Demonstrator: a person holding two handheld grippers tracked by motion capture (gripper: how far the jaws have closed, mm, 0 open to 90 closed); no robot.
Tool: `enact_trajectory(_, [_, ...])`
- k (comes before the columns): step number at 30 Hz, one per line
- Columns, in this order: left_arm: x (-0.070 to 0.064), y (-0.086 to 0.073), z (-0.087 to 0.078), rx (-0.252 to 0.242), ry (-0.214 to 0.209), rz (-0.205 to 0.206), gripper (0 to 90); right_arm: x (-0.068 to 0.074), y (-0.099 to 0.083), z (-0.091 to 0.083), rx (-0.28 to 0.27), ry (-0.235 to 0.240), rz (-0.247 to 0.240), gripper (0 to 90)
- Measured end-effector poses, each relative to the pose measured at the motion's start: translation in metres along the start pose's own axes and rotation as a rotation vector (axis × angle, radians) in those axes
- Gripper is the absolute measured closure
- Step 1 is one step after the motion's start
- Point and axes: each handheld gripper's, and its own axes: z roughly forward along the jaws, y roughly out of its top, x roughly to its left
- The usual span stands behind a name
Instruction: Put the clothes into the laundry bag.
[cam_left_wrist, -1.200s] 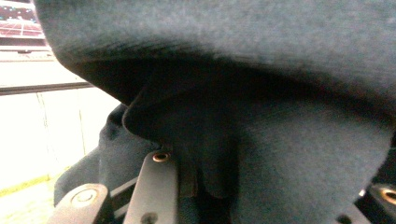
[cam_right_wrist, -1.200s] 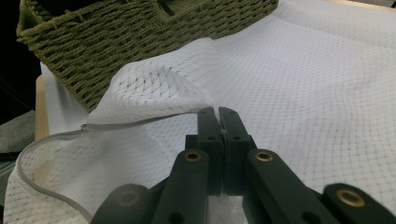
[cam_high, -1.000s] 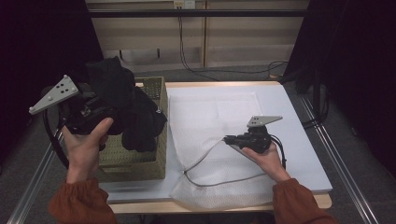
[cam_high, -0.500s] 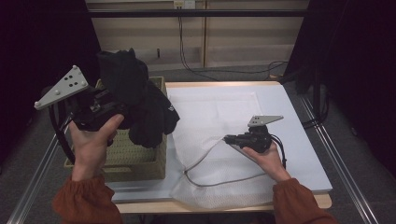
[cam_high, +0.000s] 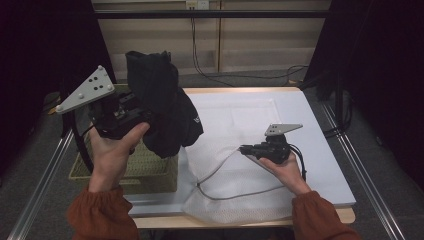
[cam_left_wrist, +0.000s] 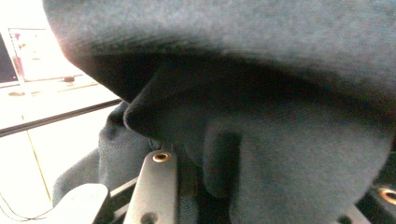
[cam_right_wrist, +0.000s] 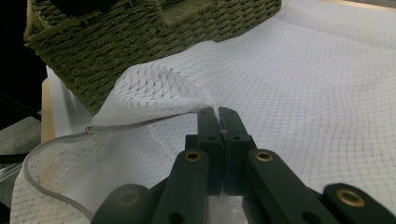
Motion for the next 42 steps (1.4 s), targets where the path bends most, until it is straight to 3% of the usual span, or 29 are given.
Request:
enact_trajectory(5, [-0.008, -0.002, 0.01, 0.011, -0.028, 0.009, 70.1, 0.0, 0.0, 0.0, -0.002, 0.0, -0.001, 88.9])
enact_trajectory(9, [-0.015, -0.003, 0.02, -0.003, -0.052, -0.018, 70.1, 0.0, 0.0, 0.001, -0.001, -0.001, -0.001, 88.9])
enact_trajectory(12, [-0.02, -0.004, 0.032, 0.022, -0.066, 0.006, 70.0, 0.0, 0.0, 0.001, 0.0, -0.001, -0.002, 88.9])
enact_trajectory(15, [-0.025, -0.003, 0.037, 0.014, -0.086, -0.006, 70.1, 0.0, 0.0, 0.0, 0.001, -0.001, 0.003, 88.9])
enact_trajectory(20, [-0.033, -0.002, 0.047, 0.039, -0.11, 0.018, 70.0, 0.0, 0.0, 0.0, -0.001, -0.002, 0.002, 88.9])
enact_trajectory(26, [-0.039, -0.003, 0.055, 0.042, -0.136, 0.012, 70.1, 0.0, -0.001, 0.001, 0.002, -0.002, -0.001, 88.9])
enact_trajectory(30, [-0.05, 0.0, 0.064, 0.044, -0.159, 0.04, 70.1, 0.0, -0.001, 0.002, 0.005, -0.003, 0.0, 88.9])
enact_trajectory(32, [-0.053, 0.002, 0.069, 0.068, -0.145, 0.062, 70.0, 0.001, -0.001, 0.002, 0.008, -0.002, 0.001, 88.9])
enact_trajectory(35, [-0.053, 0.001, 0.071, 0.065, -0.144, 0.042, 70.1, 0.001, -0.001, 0.001, 0.005, -0.002, -0.002, 88.9])
enact_trajectory(42, [-0.056, -0.003, 0.072, 0.075, -0.172, 0.041, 70.1, -0.001, -0.002, 0.0, 0.004, -0.005, 0.008, 88.9])
